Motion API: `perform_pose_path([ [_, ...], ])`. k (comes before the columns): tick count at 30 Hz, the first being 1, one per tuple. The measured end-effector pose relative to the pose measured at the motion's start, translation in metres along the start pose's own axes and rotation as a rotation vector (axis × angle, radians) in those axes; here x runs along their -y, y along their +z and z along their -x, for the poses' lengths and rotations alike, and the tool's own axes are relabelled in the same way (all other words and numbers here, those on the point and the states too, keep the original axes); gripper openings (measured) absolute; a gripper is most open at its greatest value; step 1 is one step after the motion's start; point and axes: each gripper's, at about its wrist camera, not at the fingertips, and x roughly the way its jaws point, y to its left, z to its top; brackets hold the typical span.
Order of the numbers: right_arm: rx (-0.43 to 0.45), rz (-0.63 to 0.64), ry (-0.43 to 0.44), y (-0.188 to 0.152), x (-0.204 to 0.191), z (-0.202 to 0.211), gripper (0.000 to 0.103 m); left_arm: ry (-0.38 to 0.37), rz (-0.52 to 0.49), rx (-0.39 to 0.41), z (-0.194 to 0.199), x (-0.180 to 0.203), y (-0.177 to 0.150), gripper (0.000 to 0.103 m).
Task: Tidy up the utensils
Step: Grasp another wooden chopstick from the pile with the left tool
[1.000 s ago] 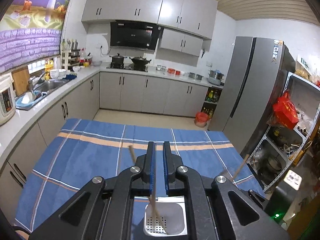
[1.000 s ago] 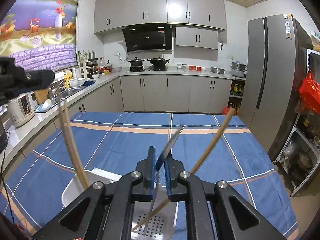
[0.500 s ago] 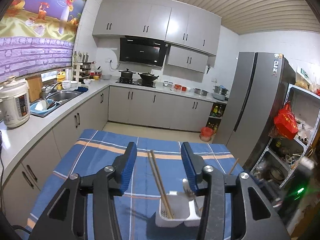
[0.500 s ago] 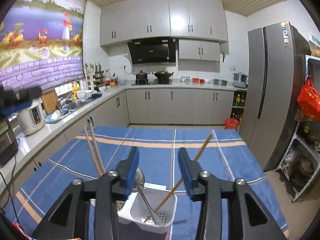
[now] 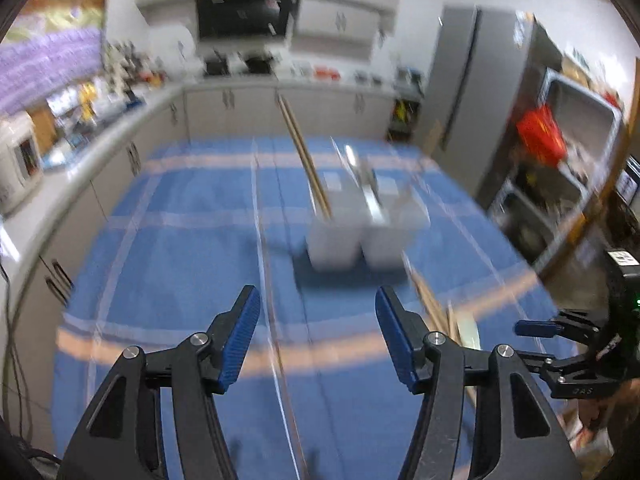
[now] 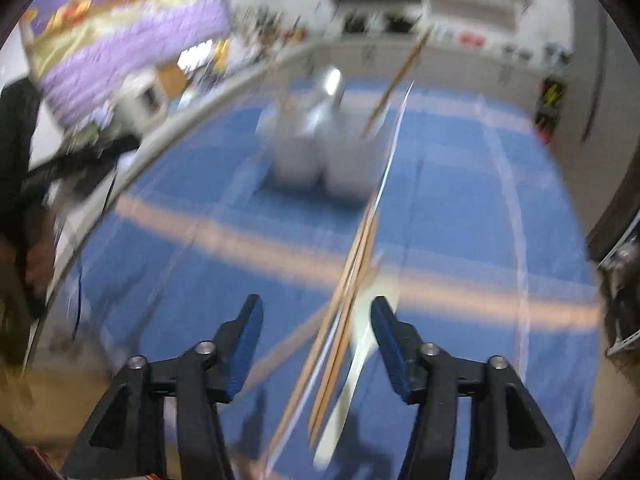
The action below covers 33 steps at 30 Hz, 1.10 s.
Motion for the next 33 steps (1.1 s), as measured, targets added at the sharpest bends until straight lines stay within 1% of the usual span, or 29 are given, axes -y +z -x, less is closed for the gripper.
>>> perform_pose_path([
  [1, -0.05, 0.009, 0.031, -0.015, -0.003, -0.004, 0.047, -0.02, -0.001, -0.047, -0.003, 0.001, -0.012, 0.059],
  [3, -0.116, 0.037, 0.083, -0.034, -0.01, -0.009, 0.047, -0.027, 0.009, -0.103, -0.009, 0.002, -0.028, 0.059],
  [4, -0.157, 0.071, 0.112, -0.042, -0.016, -0.012, 0.047, -0.03, 0.021, -0.128, -0.013, 0.002, -0.034, 0.059],
  [5, -0.186, 0.095, 0.129, -0.046, -0.022, -0.016, 0.047, -0.04, 0.035, -0.151, -0.016, 0.002, -0.039, 0.059],
  [7, -0.216, 0.117, 0.143, -0.053, -0.03, -0.021, 0.047, -0.068, 0.064, -0.188, -0.024, 0.003, -0.048, 0.059],
  [9, -0.223, 0.098, 0.159, -0.06, -0.035, -0.022, 0.045, -0.093, 0.071, -0.206, -0.029, 0.01, -0.05, 0.059],
  [11, -0.226, 0.109, 0.161, -0.065, -0.039, -0.019, 0.045, -0.107, 0.053, -0.223, -0.035, 0.021, -0.05, 0.059],
  [14, -0.246, 0.156, 0.153, -0.076, -0.046, -0.013, 0.045, -0.142, -0.005, -0.249, -0.047, 0.047, -0.05, 0.059],
  [18, -0.249, 0.228, 0.146, -0.087, -0.062, -0.009, 0.045, -0.198, -0.093, -0.297, -0.072, 0.084, -0.049, 0.059],
  [21, -0.234, 0.258, 0.121, -0.089, -0.072, -0.011, 0.045, -0.223, -0.149, -0.336, -0.091, 0.107, -0.052, 0.059],
  [27, -0.207, 0.298, 0.061, -0.097, -0.08, -0.02, 0.042, -0.231, -0.246, -0.396, -0.114, 0.137, -0.064, 0.058],
  [29, -0.21, 0.335, 0.049, -0.099, -0.086, -0.024, 0.039, -0.221, -0.262, -0.416, -0.121, 0.142, -0.067, 0.045],
  [30, -0.21, 0.349, 0.044, -0.099, -0.088, -0.026, 0.038, -0.197, -0.269, -0.438, -0.126, 0.143, -0.07, 0.025],
  [31, -0.202, 0.363, 0.039, -0.099, -0.09, -0.027, 0.037, -0.178, -0.271, -0.444, -0.129, 0.143, -0.071, 0.01],
  [32, -0.2, 0.382, 0.033, -0.096, -0.094, -0.029, 0.035, -0.152, -0.273, -0.426, -0.129, 0.142, -0.07, 0.007],
  [33, -0.201, 0.396, 0.028, -0.095, -0.096, -0.031, 0.03, -0.15, -0.261, -0.432, -0.13, 0.139, -0.069, 0.006],
])
